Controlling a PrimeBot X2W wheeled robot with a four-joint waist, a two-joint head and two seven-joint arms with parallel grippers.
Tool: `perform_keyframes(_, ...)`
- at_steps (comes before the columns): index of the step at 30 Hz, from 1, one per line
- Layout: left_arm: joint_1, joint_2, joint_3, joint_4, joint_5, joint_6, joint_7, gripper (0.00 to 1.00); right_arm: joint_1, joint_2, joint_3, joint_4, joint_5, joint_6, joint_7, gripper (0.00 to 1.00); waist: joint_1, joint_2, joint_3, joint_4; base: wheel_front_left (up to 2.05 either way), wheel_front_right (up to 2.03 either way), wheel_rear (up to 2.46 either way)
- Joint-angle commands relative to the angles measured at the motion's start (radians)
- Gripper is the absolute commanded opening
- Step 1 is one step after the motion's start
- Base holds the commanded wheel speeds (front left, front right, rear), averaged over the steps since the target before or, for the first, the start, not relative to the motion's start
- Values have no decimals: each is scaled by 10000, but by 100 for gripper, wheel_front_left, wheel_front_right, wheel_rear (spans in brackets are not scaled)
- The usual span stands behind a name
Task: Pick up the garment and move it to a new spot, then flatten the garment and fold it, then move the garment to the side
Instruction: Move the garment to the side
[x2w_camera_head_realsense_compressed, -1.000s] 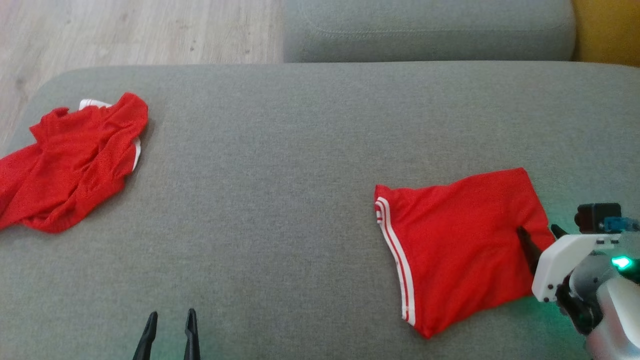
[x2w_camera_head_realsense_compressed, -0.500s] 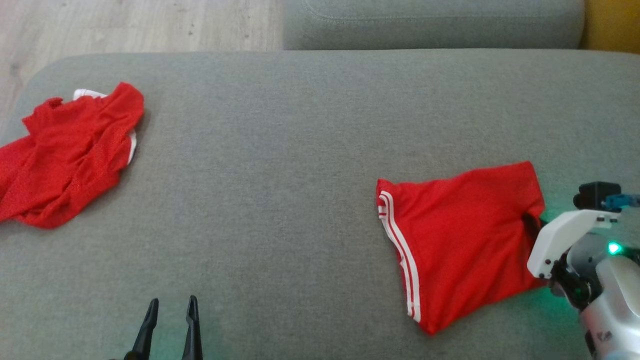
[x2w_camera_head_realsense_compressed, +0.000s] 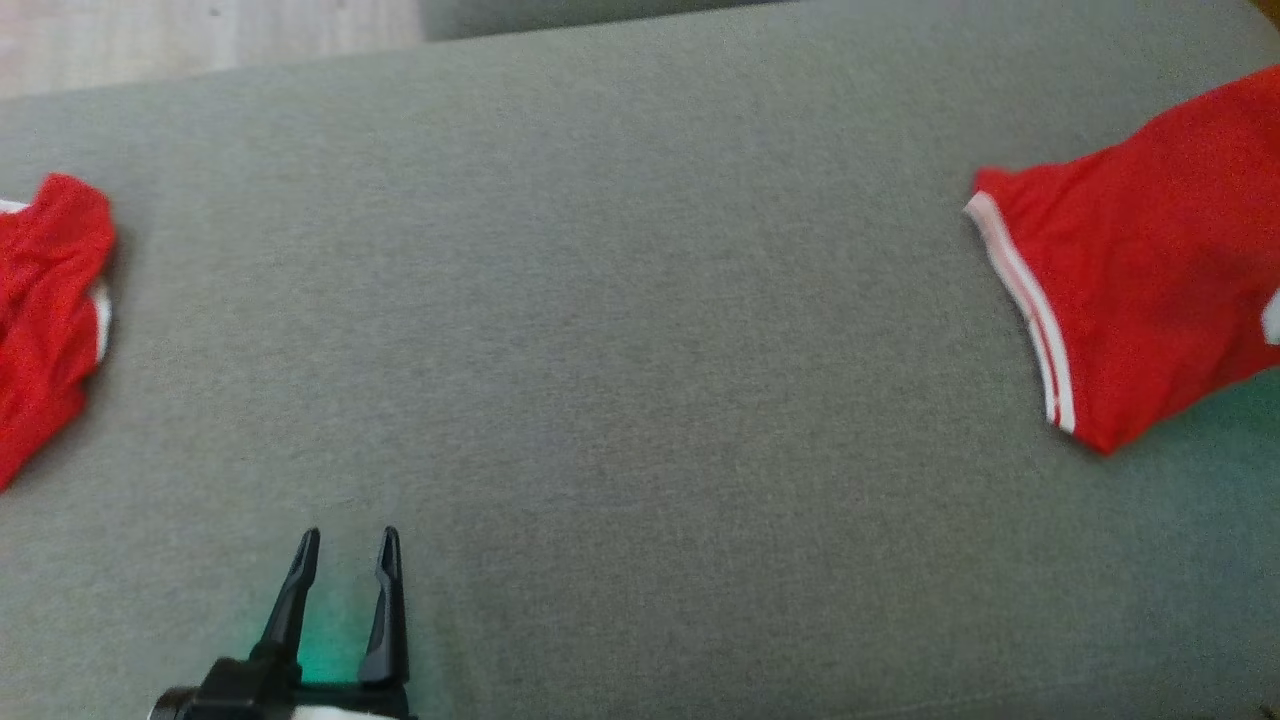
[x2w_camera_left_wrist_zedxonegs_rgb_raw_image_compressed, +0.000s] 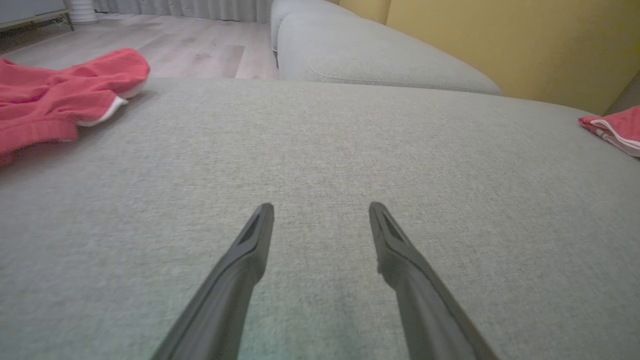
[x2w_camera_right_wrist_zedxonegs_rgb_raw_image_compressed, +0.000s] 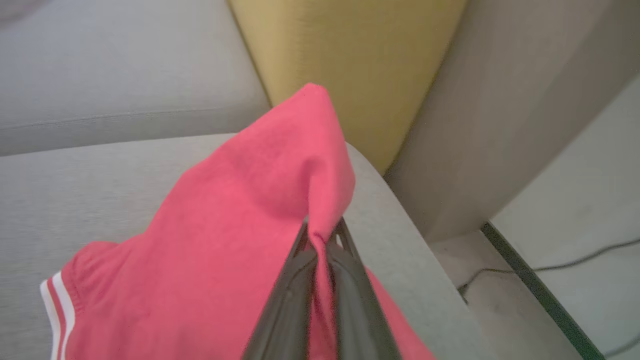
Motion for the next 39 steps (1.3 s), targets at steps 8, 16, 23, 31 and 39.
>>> perform_keyframes(8, -469, 104, 389, -216, 224, -160, -53, 100, -722, 441, -2459, -463, -2886, 67, -894, 0, -2, 0, 650, -544, 0, 0, 0)
perform_keyframes(16, -506, 55, 368, -160, 219, -198, -53, 100, -514, 906, -3621, -778, -4772, 67, -1049, 100, -2, 0, 565, -493, 0, 0, 0)
perform_keyframes(23, -372, 7, 437, -128, 177, -209, -53, 100, -461, 1675, -3391, -1587, -5587, 67, -2147, 100, -2, 0, 261, -436, 0, 0, 0)
perform_keyframes(31, -3, -41, 426, -207, -6, -100, -53, 100, 760, 2601, -1540, -2694, -4486, 67, -3222, 100, -2, 0, -714, 16, 0, 0, 0)
perform_keyframes(39, 445, -50, 305, -400, -386, 254, -53, 100, 3928, 3071, 119, -5099, -2505, 67, -3412, 100, -2, 0, -1433, 734, 0, 0, 0)
